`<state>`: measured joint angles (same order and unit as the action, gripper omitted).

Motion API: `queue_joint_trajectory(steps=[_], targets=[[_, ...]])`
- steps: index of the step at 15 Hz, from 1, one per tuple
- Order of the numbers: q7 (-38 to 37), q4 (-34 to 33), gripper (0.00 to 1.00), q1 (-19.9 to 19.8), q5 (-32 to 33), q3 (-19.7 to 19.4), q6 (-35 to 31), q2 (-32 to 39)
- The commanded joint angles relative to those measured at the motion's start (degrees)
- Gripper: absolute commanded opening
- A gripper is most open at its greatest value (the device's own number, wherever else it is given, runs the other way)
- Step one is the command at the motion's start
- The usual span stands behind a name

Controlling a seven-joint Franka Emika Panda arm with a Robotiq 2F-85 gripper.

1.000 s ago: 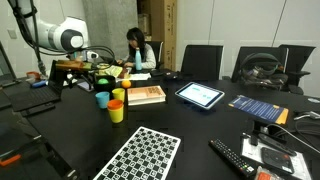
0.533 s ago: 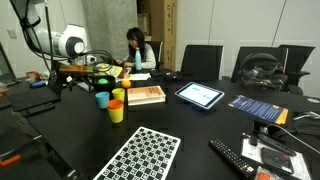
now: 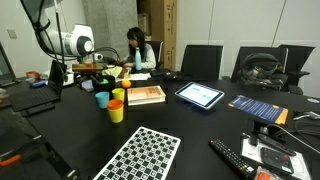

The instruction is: Stack the cups together

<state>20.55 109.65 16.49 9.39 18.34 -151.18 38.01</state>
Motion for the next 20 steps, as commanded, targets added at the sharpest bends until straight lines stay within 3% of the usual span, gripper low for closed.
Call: queue_joint_trajectory(steps=[1, 10, 11, 13, 20], targets=[[1.27, -3.26, 1.0, 0.0, 1.2, -0.74, 1.64, 2.42], [2.37, -5.72, 0.98, -0.98, 1.32, -1.58, 2.83, 6.52], [2.45, -5.85, 0.74, -1.06, 1.4, -1.77, 2.75, 6.89], [2.54, -5.87, 0.7, -1.11, 1.71, -2.24, 2.69, 7.27], [1.81, -4.38, 0.12, -1.21, 3.35, -4.1, 1.42, 5.54]])
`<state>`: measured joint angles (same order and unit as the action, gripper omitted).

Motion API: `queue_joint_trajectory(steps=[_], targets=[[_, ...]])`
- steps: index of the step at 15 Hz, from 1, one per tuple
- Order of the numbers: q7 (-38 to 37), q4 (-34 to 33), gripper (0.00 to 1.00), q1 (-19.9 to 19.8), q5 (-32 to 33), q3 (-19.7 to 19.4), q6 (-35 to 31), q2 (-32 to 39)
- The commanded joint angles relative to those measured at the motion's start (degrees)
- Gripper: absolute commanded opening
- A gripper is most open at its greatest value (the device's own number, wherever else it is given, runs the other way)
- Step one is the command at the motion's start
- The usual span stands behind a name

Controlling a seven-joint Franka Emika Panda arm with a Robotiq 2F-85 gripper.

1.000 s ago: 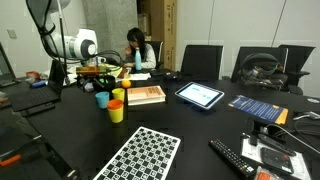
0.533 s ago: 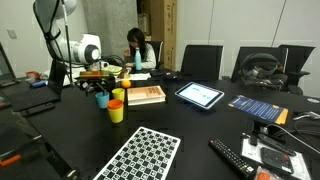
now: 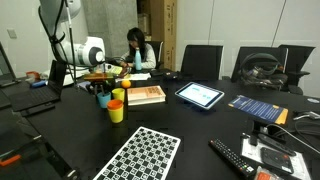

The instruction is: Stack the cups together

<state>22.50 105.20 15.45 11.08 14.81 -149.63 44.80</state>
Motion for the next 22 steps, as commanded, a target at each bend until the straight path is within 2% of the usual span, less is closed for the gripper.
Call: queue_joint_trajectory(steps=[1, 3, 17, 22], targets=[[-0.31, 0.46, 0.05, -0.19, 1.95, -0.92, -0.42, -1.83], [-0.52, 1.4, 0.0, -0.59, 2.35, -1.31, -0.65, -3.32], [-7.49, 15.8, 0.02, -1.83, 9.18, -9.72, -3.91, -20.46], [-10.68, 21.32, 0.01, -2.01, 10.62, -10.86, -2.7, -25.29]])
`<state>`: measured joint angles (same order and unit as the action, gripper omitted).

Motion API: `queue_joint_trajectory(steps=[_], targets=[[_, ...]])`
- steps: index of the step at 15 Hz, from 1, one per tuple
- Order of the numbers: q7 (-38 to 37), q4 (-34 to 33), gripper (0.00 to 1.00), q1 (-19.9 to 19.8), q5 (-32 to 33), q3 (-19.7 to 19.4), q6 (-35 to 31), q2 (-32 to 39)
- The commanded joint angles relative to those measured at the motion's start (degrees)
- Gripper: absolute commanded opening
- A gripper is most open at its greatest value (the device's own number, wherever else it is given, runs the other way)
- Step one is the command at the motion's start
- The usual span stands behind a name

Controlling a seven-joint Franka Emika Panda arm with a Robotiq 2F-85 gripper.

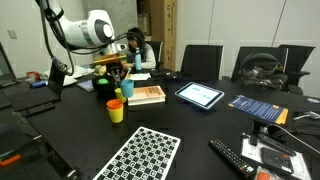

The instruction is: Stack the cups together

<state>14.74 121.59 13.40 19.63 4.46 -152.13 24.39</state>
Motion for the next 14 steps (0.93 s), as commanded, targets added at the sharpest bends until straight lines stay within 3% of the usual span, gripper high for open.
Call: queue_joint_trajectory(steps=[1, 10, 14], targets=[[-3.15, 6.08, 0.02, -0.13, 1.95, -0.29, 0.15, -5.94], [-1.32, 14.78, 0.01, -1.7, -3.88, 4.27, 3.05, -14.96], [-0.06, 15.84, 0.01, -1.85, -6.85, 6.07, 2.87, -15.67]])
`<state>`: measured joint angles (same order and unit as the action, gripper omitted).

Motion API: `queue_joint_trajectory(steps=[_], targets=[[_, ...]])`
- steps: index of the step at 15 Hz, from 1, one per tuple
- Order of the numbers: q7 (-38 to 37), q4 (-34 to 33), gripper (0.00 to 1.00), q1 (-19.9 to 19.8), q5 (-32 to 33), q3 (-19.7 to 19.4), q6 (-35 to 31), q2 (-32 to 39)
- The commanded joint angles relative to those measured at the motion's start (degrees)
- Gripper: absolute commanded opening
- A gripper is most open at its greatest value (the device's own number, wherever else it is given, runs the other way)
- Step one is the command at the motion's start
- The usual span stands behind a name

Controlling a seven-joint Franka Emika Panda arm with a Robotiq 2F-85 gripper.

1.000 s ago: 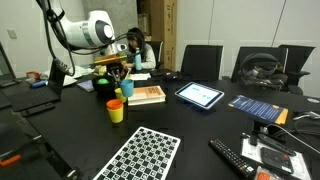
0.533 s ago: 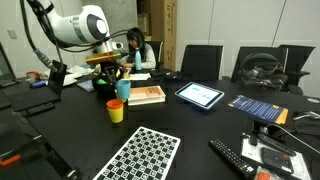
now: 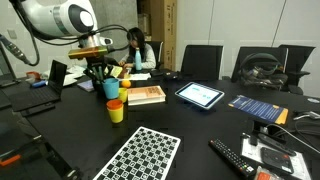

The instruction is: Stack the cups together

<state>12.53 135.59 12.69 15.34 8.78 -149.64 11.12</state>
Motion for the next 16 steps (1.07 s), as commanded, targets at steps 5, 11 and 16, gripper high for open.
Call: queue_joint_trajectory(steps=[5, 11, 16], targets=[[2.66, 0.88, 0.0, -1.18, -2.74, 1.97, 0.2, -0.87], [4.69, -0.09, 0.01, -2.42, -3.91, 2.03, 0.39, 0.74], [6.51, -1.07, 0.01, -2.87, -4.76, 2.49, 0.39, 2.45]])
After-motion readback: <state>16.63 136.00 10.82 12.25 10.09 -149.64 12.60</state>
